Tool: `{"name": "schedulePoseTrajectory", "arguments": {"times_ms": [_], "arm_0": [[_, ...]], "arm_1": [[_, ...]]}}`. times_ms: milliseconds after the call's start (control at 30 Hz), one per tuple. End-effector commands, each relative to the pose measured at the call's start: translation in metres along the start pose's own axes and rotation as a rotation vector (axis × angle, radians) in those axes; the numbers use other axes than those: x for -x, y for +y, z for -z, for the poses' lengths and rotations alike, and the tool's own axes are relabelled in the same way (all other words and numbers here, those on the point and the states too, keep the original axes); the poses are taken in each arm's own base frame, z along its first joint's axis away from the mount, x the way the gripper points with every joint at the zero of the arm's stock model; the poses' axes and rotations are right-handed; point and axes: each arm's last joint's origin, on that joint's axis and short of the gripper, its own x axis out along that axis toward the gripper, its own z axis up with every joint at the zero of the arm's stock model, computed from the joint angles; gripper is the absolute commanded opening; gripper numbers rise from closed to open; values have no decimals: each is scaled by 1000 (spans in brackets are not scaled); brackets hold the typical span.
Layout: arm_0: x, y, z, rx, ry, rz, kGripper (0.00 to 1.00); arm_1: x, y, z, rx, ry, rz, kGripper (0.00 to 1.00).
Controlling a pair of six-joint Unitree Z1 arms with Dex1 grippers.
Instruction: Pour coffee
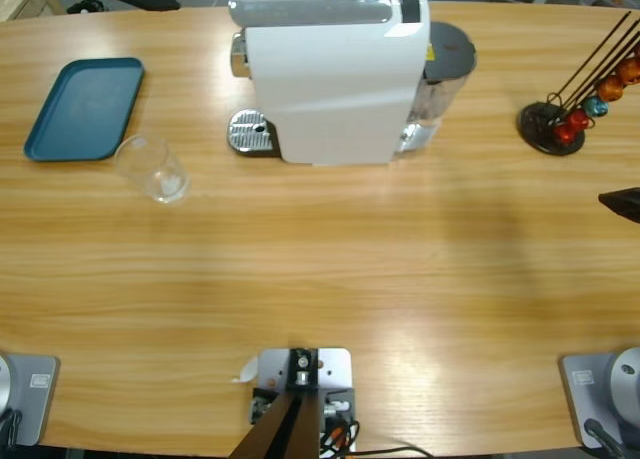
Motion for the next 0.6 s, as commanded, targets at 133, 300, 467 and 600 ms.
{"name": "schedulePoseTrajectory", "arguments": {"times_ms": [133,300,467,600], "arm_0": [[-36,28,-15,76,65,-11,982],[-35,29,-16,73,66,-14,998],[-45,33,-19,87,88,2,991],[-55,36,-23,94,111,21,940]], "arm_1": [[-7,1,5,9,28,-4,1000],[-7,1,4,10,31,-4,1000],[-8,1,4,10,35,-3,1000],[-10,2,2,11,43,-3,1000]]}}
